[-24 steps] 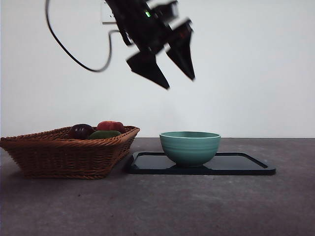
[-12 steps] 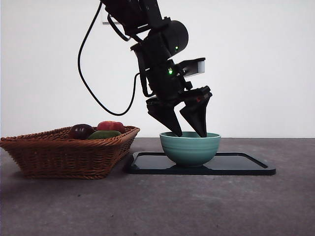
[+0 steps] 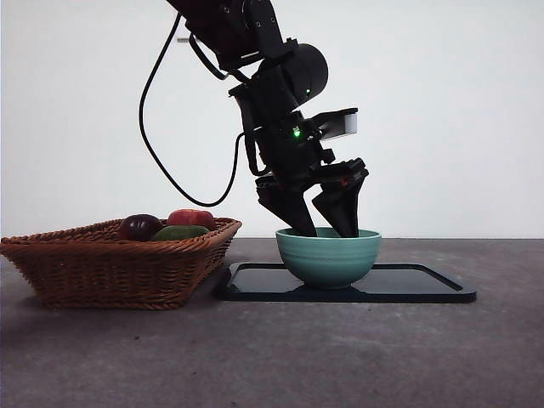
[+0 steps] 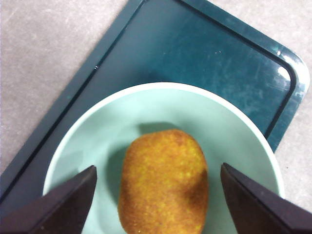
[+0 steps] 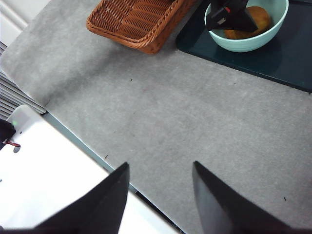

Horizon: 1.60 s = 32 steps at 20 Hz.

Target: Pick up the wifruite, put it on the bowl, pick up the plate, put it on desk

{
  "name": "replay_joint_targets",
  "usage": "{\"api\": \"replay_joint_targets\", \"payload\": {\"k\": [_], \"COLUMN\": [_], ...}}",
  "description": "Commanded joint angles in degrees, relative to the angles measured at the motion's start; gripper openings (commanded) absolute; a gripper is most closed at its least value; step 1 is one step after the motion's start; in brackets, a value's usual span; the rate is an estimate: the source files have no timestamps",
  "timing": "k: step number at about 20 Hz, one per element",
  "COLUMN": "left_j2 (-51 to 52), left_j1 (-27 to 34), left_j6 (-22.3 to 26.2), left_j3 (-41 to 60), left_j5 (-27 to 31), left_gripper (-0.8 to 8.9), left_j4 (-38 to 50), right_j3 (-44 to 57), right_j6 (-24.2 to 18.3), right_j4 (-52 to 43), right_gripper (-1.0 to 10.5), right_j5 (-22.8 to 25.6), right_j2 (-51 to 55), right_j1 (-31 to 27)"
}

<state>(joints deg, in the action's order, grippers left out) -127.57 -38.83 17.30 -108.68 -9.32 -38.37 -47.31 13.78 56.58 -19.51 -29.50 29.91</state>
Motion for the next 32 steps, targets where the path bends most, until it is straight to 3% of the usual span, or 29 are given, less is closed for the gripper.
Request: {"api": "replay_joint_targets", "payload": {"k": [1, 10, 13, 14, 19, 21, 27, 32], "left_j2": [-1.99, -4.31, -4.37, -4.37, -3.89, -2.82, 9.68, 22.75], "left_j1": [-0.68, -0.90, -1.05, -1.05, -0.98, -0.52, 4.15, 9.01], "left_j6": [0.74, 0.70, 0.55, 0.13, -0.68, -3.06, -10.34, -11.87], "left_j3": [-1.75, -1.75, -1.75, -1.81, -8.37, -13.90, -17.97, -17.97], "left_j5": [-0.37, -1.64, -1.64, -1.64, -1.64, -1.68, -2.40, -2.38], "left_gripper": [4.06, 4.03, 1.99, 1.72, 1.71, 1.71, 1.71, 1.72], "left_j4": [0.07, -0.68, -0.02, 0.02, -4.70, -6.95, -10.60, -18.60], "right_j3": [-0.46, -0.46, -0.46, -0.46, -0.46, -0.46, -0.46, -0.46], "right_j6": [0.15, 0.15, 0.09, -0.11, -0.48, -0.50, -0.48, -0.83], "right_j4": [-0.37, -0.37, -0.39, -0.39, -0.39, -0.37, -0.37, -0.42], "right_gripper": [2.1, 2.1, 2.1, 2.1, 2.1, 2.1, 2.1, 2.1], "right_j5": [0.07, 0.24, 0.48, 0.48, 0.48, 0.48, 0.46, 0.46], "right_j2": [-0.24, -0.24, -0.24, -0.24, -0.24, -0.24, -0.24, -0.22], "right_j1": [0.35, 0.35, 0.35, 0.35, 0.33, 0.33, 0.33, 0.33]}}
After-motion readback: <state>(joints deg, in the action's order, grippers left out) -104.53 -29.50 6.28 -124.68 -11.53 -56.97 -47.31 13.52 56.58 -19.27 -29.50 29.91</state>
